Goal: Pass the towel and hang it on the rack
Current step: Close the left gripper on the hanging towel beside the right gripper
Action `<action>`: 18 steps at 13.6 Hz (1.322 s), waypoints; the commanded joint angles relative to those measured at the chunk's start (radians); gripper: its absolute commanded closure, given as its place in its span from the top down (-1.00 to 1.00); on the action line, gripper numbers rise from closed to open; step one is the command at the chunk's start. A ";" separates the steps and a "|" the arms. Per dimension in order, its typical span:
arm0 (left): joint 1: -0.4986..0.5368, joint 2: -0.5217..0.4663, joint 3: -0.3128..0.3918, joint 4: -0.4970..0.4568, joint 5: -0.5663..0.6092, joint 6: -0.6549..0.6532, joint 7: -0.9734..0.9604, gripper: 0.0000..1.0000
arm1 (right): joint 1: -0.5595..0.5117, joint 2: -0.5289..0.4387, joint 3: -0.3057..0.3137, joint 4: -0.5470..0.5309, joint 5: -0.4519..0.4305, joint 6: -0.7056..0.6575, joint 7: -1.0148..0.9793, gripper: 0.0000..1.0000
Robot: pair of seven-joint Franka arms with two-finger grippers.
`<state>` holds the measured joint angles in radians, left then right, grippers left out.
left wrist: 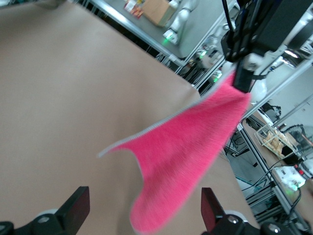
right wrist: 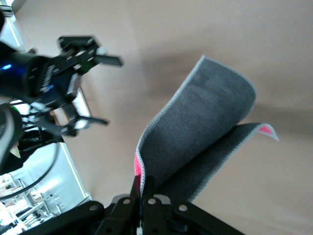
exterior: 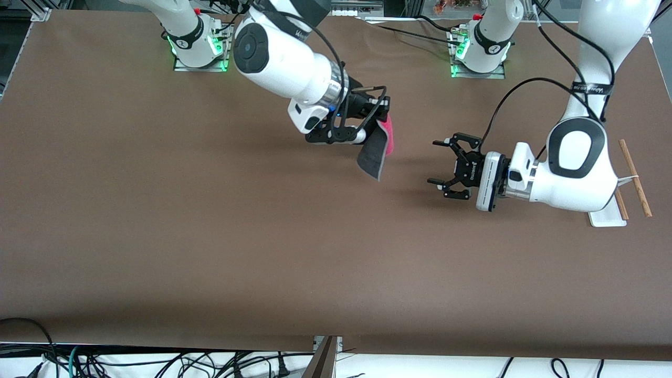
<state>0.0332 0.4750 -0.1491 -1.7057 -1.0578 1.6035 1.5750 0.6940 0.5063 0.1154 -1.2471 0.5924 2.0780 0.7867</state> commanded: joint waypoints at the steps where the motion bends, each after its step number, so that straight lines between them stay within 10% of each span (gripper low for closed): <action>1: -0.021 0.037 -0.010 0.001 -0.096 0.024 0.196 1.00 | 0.024 0.032 -0.007 0.077 0.000 0.002 0.061 -1.00; 18: -0.033 0.050 -0.053 -0.080 -0.191 -0.022 0.562 1.00 | 0.047 0.027 -0.007 0.100 -0.039 0.001 0.118 -1.00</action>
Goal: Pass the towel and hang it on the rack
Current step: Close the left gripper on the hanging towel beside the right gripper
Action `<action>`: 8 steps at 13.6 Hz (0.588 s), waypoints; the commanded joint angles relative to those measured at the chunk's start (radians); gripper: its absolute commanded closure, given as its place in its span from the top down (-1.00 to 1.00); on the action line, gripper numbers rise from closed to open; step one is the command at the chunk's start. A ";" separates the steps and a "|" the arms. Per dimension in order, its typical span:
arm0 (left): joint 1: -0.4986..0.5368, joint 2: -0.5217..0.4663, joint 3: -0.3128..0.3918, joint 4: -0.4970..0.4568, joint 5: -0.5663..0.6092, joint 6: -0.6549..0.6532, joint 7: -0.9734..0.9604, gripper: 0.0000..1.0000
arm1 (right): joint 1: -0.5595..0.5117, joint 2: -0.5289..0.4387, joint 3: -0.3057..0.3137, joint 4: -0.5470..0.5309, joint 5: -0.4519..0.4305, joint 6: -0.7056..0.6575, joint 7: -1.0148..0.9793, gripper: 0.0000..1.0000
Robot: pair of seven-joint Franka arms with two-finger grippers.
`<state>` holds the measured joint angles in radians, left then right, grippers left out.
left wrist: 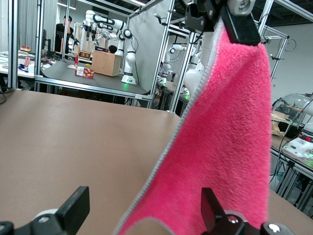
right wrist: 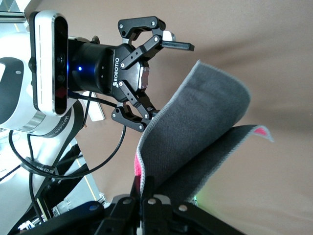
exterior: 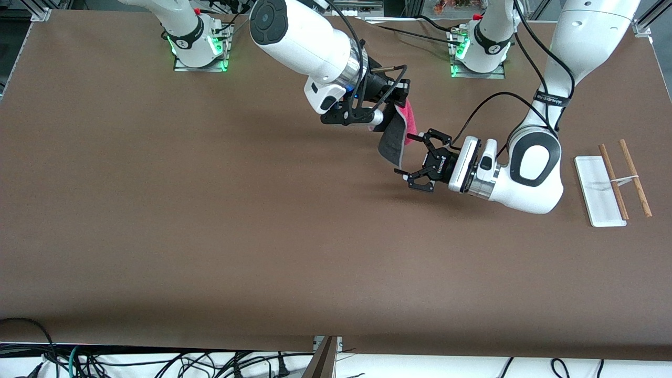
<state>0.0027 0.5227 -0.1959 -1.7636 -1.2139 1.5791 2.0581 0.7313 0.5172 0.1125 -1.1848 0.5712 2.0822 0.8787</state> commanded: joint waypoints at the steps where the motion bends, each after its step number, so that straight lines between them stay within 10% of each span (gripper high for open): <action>1: 0.003 0.002 -0.023 -0.037 -0.035 0.001 0.089 0.96 | 0.010 0.017 -0.005 0.037 -0.017 -0.007 0.026 -1.00; 6: -0.007 0.005 -0.034 -0.056 -0.104 0.004 0.120 0.59 | 0.010 0.017 -0.005 0.037 -0.017 -0.007 0.026 -1.00; 8: -0.017 0.005 -0.034 -0.059 -0.122 0.006 0.120 -0.54 | 0.010 0.017 -0.005 0.037 -0.017 -0.007 0.026 -1.00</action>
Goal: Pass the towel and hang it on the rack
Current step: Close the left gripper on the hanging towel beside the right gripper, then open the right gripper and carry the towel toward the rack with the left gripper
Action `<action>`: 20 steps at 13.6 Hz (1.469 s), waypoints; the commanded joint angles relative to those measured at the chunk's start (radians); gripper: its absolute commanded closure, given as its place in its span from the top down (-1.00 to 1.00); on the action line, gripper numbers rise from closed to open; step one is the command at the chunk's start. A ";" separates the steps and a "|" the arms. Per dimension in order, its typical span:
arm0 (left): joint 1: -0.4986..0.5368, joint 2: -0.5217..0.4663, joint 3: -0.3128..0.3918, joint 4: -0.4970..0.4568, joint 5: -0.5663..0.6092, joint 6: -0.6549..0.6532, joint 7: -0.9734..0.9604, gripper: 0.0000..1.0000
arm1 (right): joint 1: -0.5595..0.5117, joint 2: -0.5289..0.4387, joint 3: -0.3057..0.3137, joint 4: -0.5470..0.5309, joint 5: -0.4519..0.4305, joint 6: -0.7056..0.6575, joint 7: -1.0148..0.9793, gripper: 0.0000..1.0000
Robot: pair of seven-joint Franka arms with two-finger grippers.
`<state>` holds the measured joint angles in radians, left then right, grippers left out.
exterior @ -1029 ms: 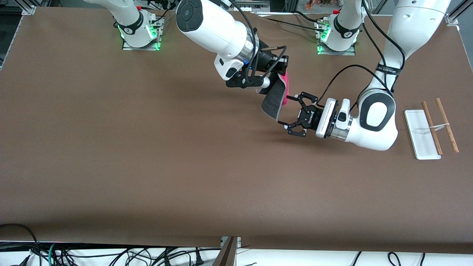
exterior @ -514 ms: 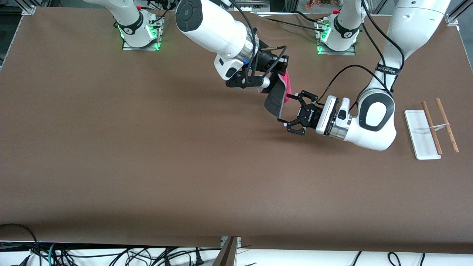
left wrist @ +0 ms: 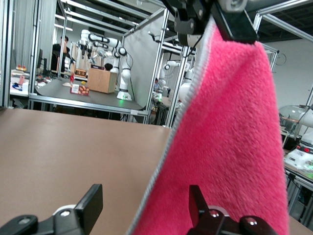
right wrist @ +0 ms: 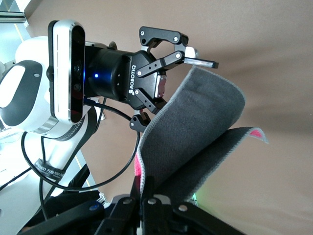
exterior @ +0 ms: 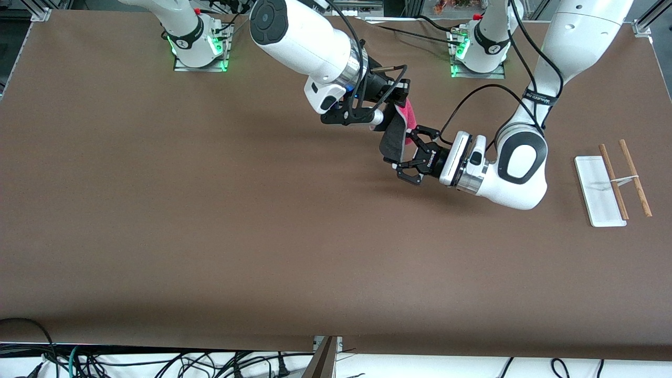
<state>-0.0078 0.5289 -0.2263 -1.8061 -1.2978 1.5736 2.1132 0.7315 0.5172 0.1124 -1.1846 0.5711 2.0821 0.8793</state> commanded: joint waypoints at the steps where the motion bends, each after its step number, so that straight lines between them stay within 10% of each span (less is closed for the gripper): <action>1: -0.006 -0.001 -0.004 -0.018 -0.038 0.011 0.067 -0.89 | 0.009 0.017 -0.005 0.037 -0.017 -0.007 0.026 -1.00; 10: 0.014 0.000 -0.004 -0.012 -0.038 -0.009 0.119 -1.00 | 0.009 0.015 -0.007 0.037 -0.017 -0.005 0.026 -1.00; 14: 0.022 -0.001 -0.002 -0.009 -0.037 -0.021 0.122 -1.00 | 0.002 0.009 -0.013 0.037 -0.017 -0.011 0.024 0.27; 15: 0.023 -0.003 -0.002 -0.007 -0.037 -0.021 0.116 -1.00 | -0.001 0.007 -0.014 0.037 -0.019 -0.013 0.020 0.99; 20: 0.034 -0.024 0.022 0.062 0.056 -0.020 0.027 -1.00 | -0.050 -0.032 -0.062 0.031 -0.071 -0.063 -0.044 1.00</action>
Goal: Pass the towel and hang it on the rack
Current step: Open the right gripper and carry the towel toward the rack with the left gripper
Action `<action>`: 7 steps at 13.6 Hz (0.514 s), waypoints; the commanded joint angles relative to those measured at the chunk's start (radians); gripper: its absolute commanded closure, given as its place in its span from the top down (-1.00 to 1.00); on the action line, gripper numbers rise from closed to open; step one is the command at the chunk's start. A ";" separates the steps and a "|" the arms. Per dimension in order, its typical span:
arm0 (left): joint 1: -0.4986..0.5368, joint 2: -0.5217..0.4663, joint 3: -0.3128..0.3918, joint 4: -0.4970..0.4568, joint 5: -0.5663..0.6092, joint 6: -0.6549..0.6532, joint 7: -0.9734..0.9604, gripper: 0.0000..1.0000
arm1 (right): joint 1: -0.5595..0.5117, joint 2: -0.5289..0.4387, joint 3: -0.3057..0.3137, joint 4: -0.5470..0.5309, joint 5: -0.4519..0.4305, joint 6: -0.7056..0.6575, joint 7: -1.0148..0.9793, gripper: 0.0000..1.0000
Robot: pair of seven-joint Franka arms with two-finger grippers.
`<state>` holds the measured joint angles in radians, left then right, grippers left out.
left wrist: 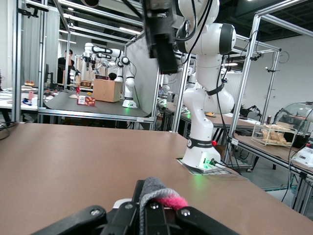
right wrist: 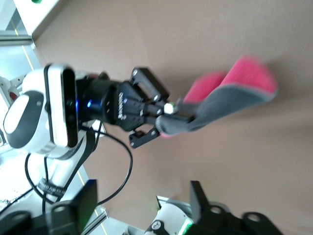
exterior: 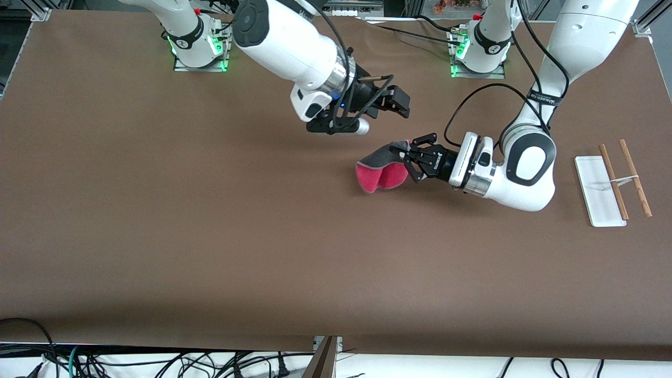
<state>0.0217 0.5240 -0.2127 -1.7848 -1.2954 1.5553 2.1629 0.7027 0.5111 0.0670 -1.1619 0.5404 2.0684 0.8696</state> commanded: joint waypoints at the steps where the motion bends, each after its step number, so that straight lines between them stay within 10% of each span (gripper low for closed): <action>1: 0.006 -0.021 0.013 0.079 0.118 -0.001 -0.084 -1.00 | -0.022 -0.037 -0.050 0.004 -0.078 -0.097 -0.073 1.00; 7: 0.032 -0.027 0.012 0.336 0.603 -0.046 -0.536 -1.00 | -0.020 -0.134 -0.386 -0.132 -0.109 -0.362 -0.487 1.00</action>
<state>0.0508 0.4980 -0.1978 -1.5379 -0.8267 1.5509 1.7606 0.6753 0.4510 -0.2453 -1.1997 0.4436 1.7376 0.4952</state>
